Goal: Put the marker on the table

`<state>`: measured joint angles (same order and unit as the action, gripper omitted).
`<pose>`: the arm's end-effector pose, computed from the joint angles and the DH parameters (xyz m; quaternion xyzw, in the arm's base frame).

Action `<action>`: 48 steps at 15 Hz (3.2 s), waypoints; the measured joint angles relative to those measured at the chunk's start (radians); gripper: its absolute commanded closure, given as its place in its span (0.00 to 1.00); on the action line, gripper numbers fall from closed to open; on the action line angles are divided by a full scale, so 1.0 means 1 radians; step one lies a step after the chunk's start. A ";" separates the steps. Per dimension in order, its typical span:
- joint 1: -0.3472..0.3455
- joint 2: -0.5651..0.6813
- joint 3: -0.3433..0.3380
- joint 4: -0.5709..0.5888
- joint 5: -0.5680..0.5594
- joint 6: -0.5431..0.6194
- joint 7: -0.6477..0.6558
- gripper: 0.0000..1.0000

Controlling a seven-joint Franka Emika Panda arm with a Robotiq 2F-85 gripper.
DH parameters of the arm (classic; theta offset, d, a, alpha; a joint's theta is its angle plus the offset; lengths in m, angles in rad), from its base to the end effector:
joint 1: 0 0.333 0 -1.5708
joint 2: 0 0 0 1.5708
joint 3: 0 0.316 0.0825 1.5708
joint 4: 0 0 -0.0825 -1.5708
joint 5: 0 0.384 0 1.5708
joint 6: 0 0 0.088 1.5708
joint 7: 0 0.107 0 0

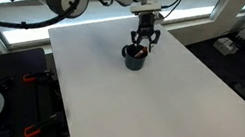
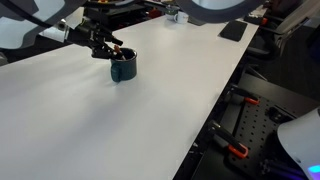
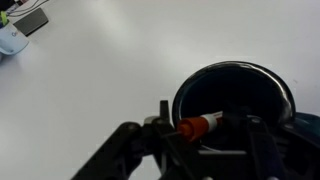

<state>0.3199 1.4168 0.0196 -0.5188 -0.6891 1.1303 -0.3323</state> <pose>0.6971 0.1474 0.1295 0.8259 0.2710 -0.3705 0.3274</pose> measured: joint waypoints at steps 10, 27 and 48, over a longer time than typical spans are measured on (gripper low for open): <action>0.003 -0.002 0.000 0.001 0.005 -0.026 0.000 0.96; 0.070 -0.073 -0.130 0.170 0.130 -0.125 0.167 0.96; 0.184 0.035 -0.168 0.140 0.148 0.115 -0.178 0.59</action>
<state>0.5042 1.4516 -0.1486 -0.3786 -0.5414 1.2450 -0.5107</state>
